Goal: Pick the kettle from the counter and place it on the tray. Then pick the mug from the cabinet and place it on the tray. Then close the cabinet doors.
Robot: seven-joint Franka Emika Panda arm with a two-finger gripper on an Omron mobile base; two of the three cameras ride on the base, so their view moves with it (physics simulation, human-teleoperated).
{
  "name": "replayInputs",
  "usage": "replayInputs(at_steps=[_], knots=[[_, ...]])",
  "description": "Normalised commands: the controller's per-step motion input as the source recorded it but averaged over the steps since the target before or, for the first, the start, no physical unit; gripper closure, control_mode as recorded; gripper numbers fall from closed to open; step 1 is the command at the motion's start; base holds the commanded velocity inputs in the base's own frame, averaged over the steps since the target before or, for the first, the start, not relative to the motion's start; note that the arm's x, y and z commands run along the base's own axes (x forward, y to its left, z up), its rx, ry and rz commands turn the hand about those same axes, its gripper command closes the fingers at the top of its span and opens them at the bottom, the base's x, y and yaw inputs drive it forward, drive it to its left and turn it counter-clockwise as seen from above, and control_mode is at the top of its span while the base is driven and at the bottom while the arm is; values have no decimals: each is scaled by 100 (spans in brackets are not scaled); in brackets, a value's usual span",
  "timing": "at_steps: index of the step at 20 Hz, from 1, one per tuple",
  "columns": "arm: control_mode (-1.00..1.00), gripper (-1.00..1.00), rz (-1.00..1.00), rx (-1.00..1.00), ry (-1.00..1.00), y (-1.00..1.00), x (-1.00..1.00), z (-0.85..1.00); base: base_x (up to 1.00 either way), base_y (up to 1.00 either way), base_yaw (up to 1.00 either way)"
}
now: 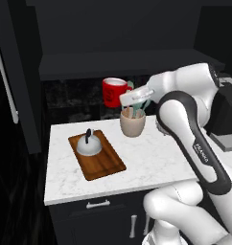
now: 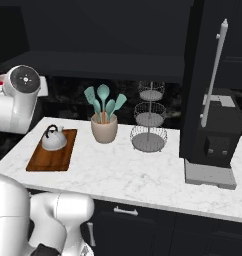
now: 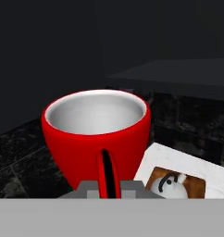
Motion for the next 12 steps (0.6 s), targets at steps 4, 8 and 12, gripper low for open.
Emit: replayInputs(at_steps=[4, 8, 12], knots=[[-100, 100, 0, 0, 0, -1, 0, 0, 0, 0, 0], [-100, 100, 0, -3, 4, -8, 0, -31, 0, 0, 0], [-100, 100, 1, -1, 15, -17, 0, -63, 0, 0, 0]])
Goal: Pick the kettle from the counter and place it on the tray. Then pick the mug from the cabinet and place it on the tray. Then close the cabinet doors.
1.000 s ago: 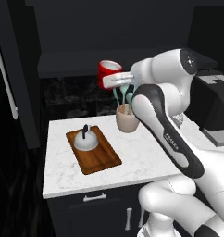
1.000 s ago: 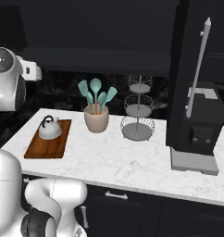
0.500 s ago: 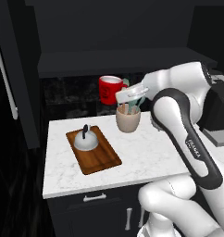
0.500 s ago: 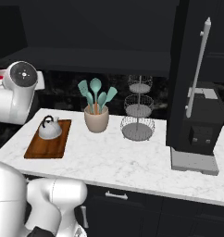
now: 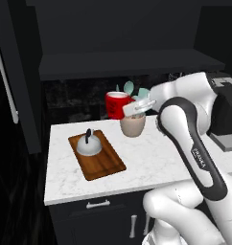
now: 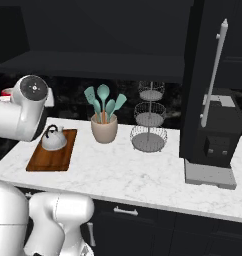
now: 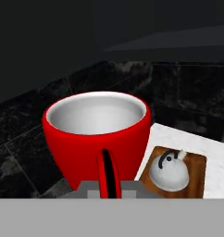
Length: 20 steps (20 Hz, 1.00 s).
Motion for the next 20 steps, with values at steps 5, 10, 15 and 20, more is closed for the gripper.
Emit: replayInputs(at_steps=[5, 10, 15, 20], knots=[[-100, 100, 14, -1, 24, -35, 8, -65, 0, 0, 0], [-100, 100, 10, -1, 14, -21, 5, -70, 0, 0, 0], [-100, 100, 9, -1, 7, 0, 21, -61, 0, 0, 0], [-100, 100, 7, -1, 0, 0, 17, -55, 0, 0, 0]])
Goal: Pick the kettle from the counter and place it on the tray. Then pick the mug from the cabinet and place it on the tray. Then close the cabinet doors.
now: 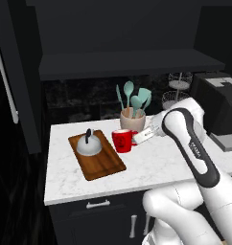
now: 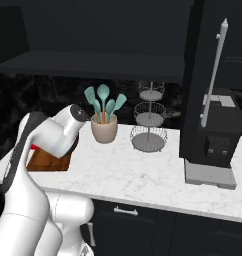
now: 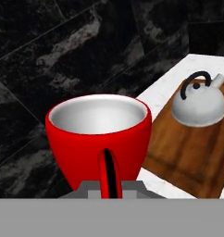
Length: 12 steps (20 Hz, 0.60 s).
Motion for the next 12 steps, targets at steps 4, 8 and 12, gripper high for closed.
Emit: replayInputs(at_steps=[4, 8, 12], knots=[[-100, 100, 9, -6, 0, 6, 22, -51, 0, 0, 0], [-100, 100, 10, -8, -5, 13, 18, -48, 0, 0, 0], [-100, 100, 8, -5, -17, 10, 11, -46, 0, 0, 0]])
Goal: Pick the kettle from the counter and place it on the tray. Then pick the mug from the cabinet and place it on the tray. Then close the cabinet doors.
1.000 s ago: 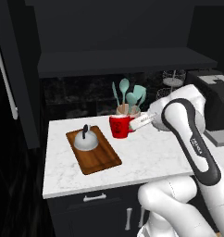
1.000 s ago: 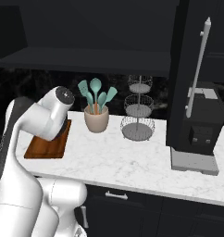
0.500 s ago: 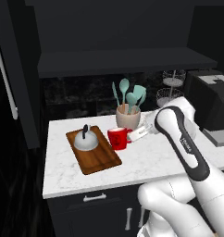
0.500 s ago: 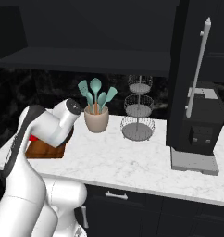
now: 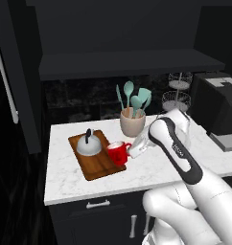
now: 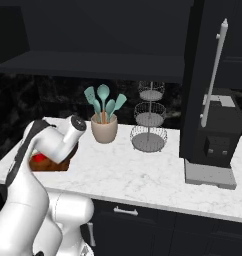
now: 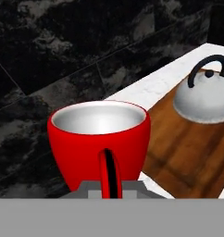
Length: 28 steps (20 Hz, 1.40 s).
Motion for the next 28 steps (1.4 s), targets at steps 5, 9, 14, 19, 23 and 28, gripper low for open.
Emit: replayInputs(at_steps=[5, 9, 14, 19, 23, 28], knots=[[-100, 100, 6, 0, -31, 1, 18, -25, 0, 0, 0], [-100, 100, 3, 1, -13, 3, 35, -8, 0, 0, 0], [-100, 100, 0, 7, 0, 8, 47, -3, 0, 0, 0], [-100, 100, 0, 15, 0, 2, 51, 0, 0, 0, 0], [-100, 100, 3, 15, 0, 0, 12, -14, 0, 0, 0], [-100, 100, 6, 15, -2, 16, 0, -40, 0, 0, 0]])
